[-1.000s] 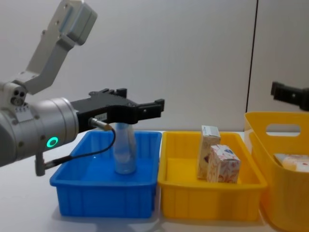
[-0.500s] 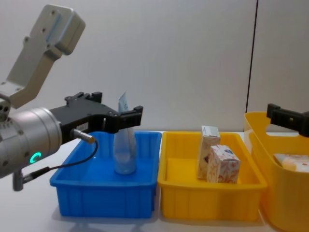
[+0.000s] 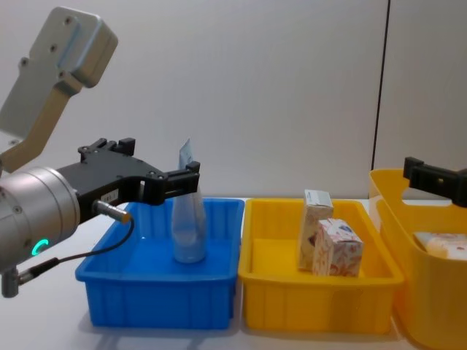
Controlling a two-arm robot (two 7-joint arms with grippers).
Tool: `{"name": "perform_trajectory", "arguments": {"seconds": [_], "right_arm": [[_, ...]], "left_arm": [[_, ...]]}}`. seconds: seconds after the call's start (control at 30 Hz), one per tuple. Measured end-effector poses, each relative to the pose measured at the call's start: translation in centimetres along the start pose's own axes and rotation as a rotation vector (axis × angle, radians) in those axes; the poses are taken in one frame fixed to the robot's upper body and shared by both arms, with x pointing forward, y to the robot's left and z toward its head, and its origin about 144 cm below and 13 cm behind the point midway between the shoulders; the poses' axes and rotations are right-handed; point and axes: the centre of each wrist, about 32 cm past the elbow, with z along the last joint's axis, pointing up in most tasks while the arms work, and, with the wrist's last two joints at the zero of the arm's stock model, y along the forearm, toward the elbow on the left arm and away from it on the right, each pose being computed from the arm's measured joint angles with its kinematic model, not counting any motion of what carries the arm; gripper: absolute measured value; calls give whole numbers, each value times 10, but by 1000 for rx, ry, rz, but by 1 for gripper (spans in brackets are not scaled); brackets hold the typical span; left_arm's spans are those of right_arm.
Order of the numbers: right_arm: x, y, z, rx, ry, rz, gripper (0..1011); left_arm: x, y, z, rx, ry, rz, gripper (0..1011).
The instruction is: Bimanual collaborative sorting of washing and personal care products
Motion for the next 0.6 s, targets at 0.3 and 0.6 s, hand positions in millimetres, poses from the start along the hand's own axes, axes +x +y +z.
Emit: {"name": "perform_trajectory", "arguments": {"seconds": [0.3,0.6], "right_arm": [[-5,4,2,4,11,24,1003],[-15,12,4,-6,26,63,1003]], "left_arm": [[0,0,0,0,-1,1,1001],[0,0,0,0,-1,1,1001]]}}
